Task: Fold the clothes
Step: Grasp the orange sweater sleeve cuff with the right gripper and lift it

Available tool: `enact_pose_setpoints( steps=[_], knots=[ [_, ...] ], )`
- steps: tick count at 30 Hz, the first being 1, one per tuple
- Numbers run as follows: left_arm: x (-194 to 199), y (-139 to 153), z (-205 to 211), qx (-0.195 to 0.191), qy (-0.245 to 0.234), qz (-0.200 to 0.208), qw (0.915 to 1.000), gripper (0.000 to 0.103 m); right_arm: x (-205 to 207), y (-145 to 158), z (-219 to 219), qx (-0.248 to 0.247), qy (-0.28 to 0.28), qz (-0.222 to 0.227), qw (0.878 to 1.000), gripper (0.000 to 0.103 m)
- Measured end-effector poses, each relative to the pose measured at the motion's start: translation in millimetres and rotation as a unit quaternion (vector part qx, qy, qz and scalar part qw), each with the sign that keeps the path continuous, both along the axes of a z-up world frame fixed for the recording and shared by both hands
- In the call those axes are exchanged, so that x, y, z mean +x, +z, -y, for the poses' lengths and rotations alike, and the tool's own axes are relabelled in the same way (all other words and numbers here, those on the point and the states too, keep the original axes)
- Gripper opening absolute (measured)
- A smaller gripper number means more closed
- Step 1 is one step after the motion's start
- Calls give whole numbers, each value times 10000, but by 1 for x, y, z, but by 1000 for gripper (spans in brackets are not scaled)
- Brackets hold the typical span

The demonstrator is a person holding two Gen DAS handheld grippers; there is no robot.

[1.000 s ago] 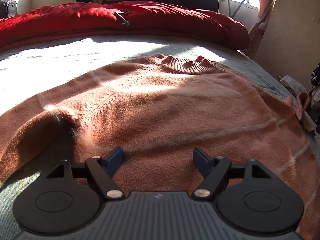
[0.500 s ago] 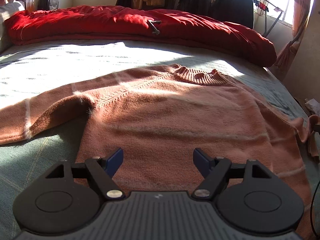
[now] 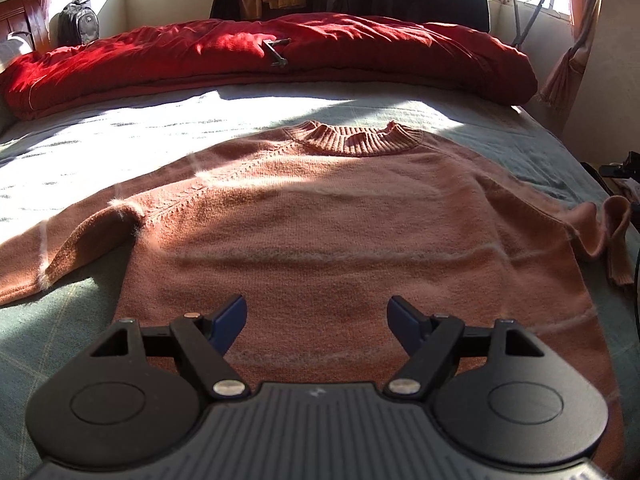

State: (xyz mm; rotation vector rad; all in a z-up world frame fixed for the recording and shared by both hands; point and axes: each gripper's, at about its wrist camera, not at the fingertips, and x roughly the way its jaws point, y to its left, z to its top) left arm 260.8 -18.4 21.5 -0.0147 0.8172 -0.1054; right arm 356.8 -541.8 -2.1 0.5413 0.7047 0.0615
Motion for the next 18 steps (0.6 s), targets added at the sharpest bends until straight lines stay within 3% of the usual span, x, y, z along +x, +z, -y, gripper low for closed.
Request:
enact_pose_setpoints(
  steps=[8, 13, 18],
  knots=[
    [1, -4, -12, -121, -8, -4, 9999, 78, -37, -7, -33, -140, 553, -596, 9966, 103],
    [5, -12, -22, -370, -119, -9, 9992, 78, -75, -16, -59, -634, 703, -979, 9907, 103],
    [3, -14, -29, -548, -377, 42, 9978, 78, -97, -18, -70, -830, 349, -1071, 9902, 103]
  ],
)
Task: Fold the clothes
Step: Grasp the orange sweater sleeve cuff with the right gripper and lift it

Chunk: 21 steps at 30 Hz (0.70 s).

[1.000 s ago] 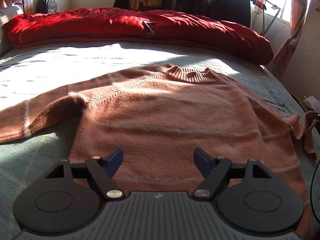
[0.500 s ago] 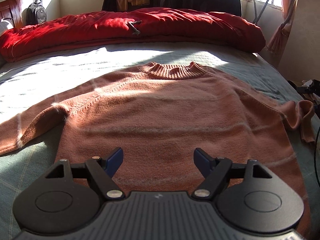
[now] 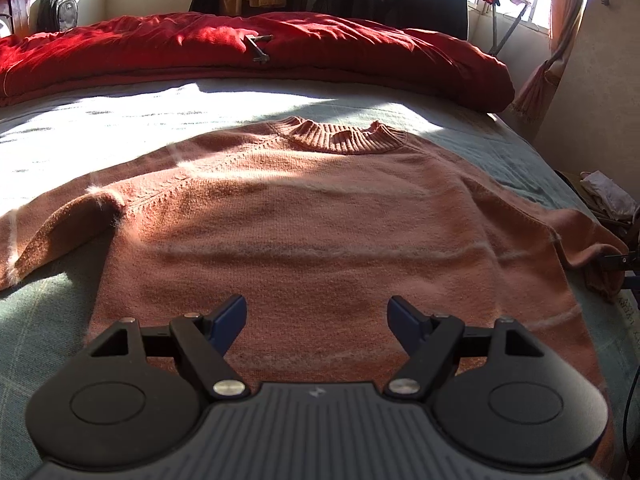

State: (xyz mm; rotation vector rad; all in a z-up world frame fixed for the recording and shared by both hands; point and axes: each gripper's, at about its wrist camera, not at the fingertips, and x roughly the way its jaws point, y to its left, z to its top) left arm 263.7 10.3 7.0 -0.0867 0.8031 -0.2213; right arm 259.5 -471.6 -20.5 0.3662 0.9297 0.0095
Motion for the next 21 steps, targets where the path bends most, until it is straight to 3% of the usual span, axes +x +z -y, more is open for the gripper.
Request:
enact_pose_setpoints(
  steps=[9, 15, 21],
  knots=[
    [-9, -6, -40, -12, -342, 58, 9994, 80, -57, 11, -21, 424, -881, 576, 9935, 103],
    [-8, -15, -49, 56, -781, 5, 9969, 82, -84, 16, -51, 22, -1218, 761, 9896, 103],
    [11, -32, -41, 135, -1089, -304, 9935, 86, -92, 28, -71, -495, -1267, 869, 9869, 100]
  ],
)
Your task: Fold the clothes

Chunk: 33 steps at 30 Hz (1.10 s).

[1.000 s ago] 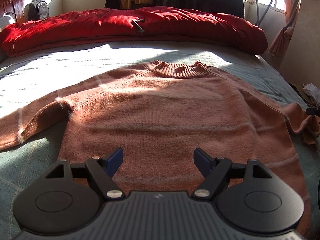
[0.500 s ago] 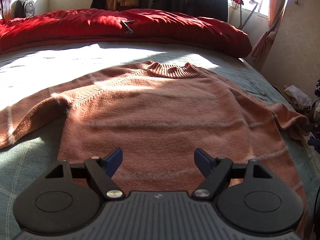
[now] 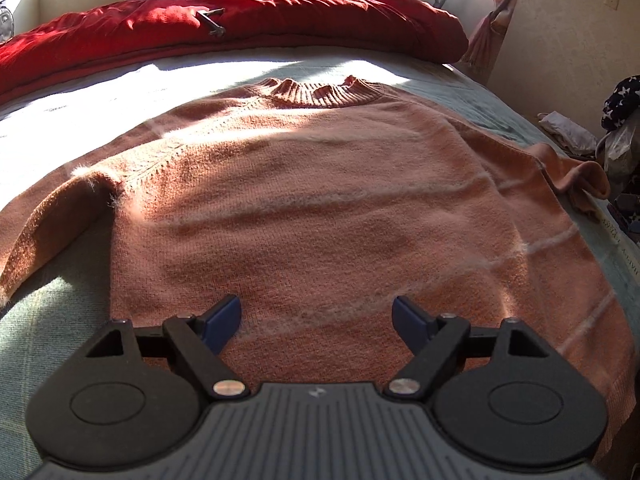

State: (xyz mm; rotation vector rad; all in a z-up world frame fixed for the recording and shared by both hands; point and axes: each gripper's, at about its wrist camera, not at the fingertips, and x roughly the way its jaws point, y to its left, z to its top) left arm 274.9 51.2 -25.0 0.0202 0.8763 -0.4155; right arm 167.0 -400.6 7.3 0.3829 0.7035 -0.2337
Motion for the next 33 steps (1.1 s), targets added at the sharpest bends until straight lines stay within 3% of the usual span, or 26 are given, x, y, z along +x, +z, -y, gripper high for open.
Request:
enact_pose_setpoints(
  steps=[3, 7, 20, 22, 24, 27, 33],
  knots=[
    [7, -7, 5, -35, -59, -84, 9999, 96, 8, -1, -3, -207, 88, -70, 9997, 89],
    [7, -11, 12, 69, 72, -38, 9999, 98, 22, -10, 1, -328, 239, -230, 9989, 78],
    [-4, 0, 39, 374, 1217, -159, 9917, 98, 101, -55, 71, -458, 176, -386, 9980, 80],
    [-6, 2, 44, 394, 1332, -163, 9902, 98, 109, -55, 67, -783, 381, -411, 9954, 74],
    [-7, 6, 49, 342, 1363, -137, 9900, 98, 113, -54, 63, -1146, 709, -485, 9897, 57],
    [-8, 13, 58, 406, 1326, -24, 9903, 98, 111, -45, 67, -1532, 1033, -594, 9810, 39],
    [-7, 20, 64, 368, 1331, 122, 9903, 97, 108, -21, 102, -2506, 756, -758, 9621, 37]
  ],
)
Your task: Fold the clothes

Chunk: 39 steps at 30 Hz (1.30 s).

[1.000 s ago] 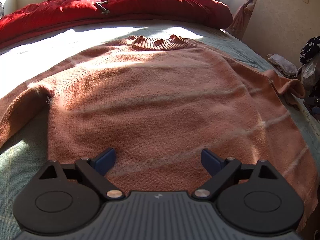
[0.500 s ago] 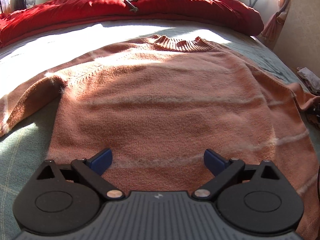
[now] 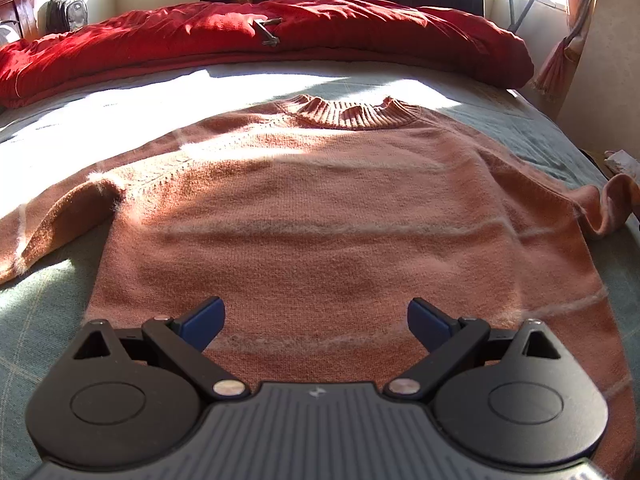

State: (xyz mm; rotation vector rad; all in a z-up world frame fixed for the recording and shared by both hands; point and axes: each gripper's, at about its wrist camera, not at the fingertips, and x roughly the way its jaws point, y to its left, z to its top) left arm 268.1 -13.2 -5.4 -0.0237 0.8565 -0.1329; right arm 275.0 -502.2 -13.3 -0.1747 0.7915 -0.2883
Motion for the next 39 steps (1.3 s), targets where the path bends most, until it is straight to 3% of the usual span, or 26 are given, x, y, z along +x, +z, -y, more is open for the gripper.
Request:
enact_pose_setpoints(
  steps=[3, 6, 10, 18, 22, 26, 29, 34, 39],
  knots=[
    [2, 0, 2, 6, 5, 27, 10000, 97, 5, 9, 24, -359, -354, 31, 9987, 37],
    [1, 1, 3, -14, 16, 47, 10000, 97, 9, 16, 45, -408, -742, 5, 9964, 38],
    [1, 0, 1, -36, 59, 39, 10000, 97, 5, 17, 62, -419, -1135, -84, 9926, 52],
    [4, -2, -5, -108, 96, 43, 9999, 98, -30, 18, 67, -663, -1519, -458, 9851, 62],
    [6, -2, -1, -109, -8, 50, 9999, 98, -54, 43, 69, -569, -1536, -159, 9864, 66],
    [5, 3, 3, -138, -100, 140, 9998, 97, -52, 68, 48, -111, -682, 371, 9969, 70],
    [1, 8, 5, -151, -134, 221, 9995, 98, -26, 71, 23, 432, 178, 521, 9975, 70],
    [-7, 13, 7, -127, -130, 261, 9995, 98, 47, 56, -23, 1088, 1545, 357, 9813, 70],
    [-15, 10, 9, -37, -56, 167, 9998, 98, 128, 24, -50, 1588, 2104, -278, 9642, 70]
  ],
)
